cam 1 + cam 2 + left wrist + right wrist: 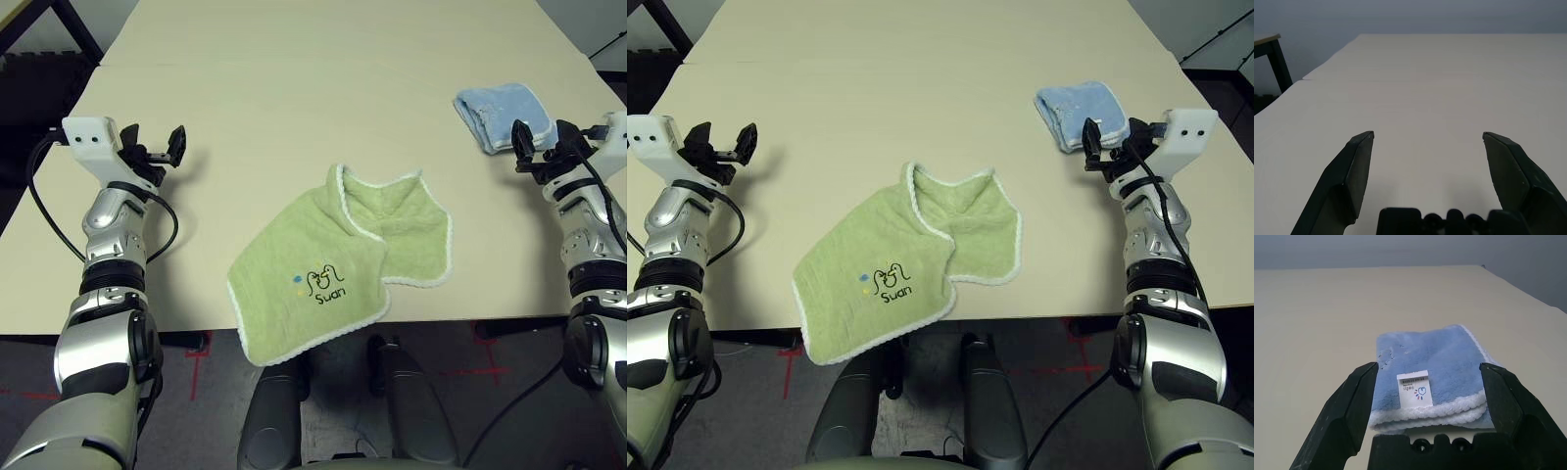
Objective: Fold the towel and set it aside.
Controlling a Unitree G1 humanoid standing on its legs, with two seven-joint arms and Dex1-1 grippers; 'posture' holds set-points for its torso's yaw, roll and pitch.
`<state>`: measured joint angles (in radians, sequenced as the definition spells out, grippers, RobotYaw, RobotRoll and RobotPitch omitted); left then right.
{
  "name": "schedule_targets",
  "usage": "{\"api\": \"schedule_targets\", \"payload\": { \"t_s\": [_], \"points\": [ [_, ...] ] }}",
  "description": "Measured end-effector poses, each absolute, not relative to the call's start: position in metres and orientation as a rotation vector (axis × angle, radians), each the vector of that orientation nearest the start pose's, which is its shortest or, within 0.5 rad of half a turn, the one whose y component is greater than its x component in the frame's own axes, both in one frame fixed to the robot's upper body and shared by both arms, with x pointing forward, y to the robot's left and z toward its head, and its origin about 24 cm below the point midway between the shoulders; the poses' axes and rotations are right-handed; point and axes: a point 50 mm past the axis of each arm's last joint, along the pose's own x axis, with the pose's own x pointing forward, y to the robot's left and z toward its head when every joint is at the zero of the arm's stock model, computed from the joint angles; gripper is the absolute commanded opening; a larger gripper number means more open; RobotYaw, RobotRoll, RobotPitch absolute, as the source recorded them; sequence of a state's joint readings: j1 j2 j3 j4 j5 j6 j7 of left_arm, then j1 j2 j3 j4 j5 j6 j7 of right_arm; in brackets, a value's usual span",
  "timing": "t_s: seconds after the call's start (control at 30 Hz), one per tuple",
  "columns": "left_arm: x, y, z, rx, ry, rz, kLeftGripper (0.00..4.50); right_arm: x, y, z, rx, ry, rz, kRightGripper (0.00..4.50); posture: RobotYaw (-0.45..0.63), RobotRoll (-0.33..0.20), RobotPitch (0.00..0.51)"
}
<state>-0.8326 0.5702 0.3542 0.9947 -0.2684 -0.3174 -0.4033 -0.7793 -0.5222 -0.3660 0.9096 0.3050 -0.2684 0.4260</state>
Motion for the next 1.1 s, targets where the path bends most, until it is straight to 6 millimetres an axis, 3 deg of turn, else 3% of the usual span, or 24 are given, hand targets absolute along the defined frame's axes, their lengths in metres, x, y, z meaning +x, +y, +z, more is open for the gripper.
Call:
{"api": "schedule_targets", "payload": {
  "t_s": [0.63,1.1],
  "points": [
    [0.361,0.317,0.178,0.062,-0.333,0.089,4.50,0.360,-0.306,0.173,-0.008,-0.347,-0.060,4.48,-0.02,0.000,0.215],
    [0.344,0.302,0.183,0.180,-0.241,-0.555,4.50,0.368,-0.286,0.179,-0.017,-0.301,0.235,4.48,0.03,0.000,0.218]
  ]
}}
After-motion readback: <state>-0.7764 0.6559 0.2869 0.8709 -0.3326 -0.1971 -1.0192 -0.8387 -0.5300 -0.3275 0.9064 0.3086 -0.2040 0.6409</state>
